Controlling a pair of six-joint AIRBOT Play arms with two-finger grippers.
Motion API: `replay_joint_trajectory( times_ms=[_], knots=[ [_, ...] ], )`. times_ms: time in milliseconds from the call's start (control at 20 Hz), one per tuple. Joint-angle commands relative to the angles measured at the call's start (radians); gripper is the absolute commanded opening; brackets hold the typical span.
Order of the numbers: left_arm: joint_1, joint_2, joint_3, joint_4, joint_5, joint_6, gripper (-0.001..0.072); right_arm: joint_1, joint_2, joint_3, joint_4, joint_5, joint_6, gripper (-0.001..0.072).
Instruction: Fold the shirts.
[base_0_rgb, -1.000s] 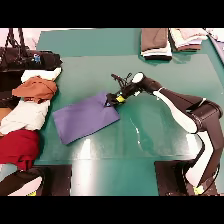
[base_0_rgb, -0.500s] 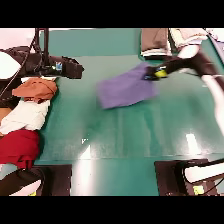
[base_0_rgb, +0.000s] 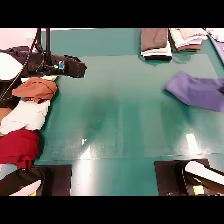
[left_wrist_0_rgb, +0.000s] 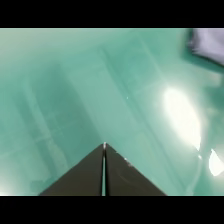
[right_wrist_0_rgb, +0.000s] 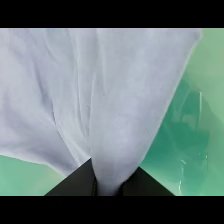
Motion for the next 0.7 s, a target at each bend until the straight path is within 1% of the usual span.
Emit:
replay_joint_trajectory(
  times_ms=[0,150,300,450,500,600,650],
  knots=[
    [-0.001,0.0,0.0,-0.002,0.011,-0.006,0.0027,-0.193,0.107,-0.14,-0.011,-0.05,0.031,0.0021],
    [0.0,0.0,0.0,-0.002,0.011,-0.005,0.0027,-0.197,0.175,-0.247,-0.068,-0.002,0.064,0.002],
    [-0.001,0.0,0.0,-0.002,0.008,-0.003,0.0027,-0.111,0.244,-0.346,-0.114,0.032,0.105,0.0022],
    [0.0,0.0,0.0,-0.002,0.003,0.004,0.0027,-0.022,0.282,-0.37,-0.139,0.087,0.117,0.0024],
    [0.0,0.0,0.0,-0.001,0.0,0.007,0.0027,0.004,0.292,-0.369,-0.153,0.106,0.116,0.006],
    [0.0,0.0,0.0,-0.002,-0.004,0.017,0.0027,0.052,0.31,-0.369,-0.223,0.129,0.116,0.0437],
    [-0.001,0.0,0.0,-0.002,-0.005,0.026,0.0028,0.068,0.322,-0.368,-0.294,0.14,0.116,0.0556]
  ],
)
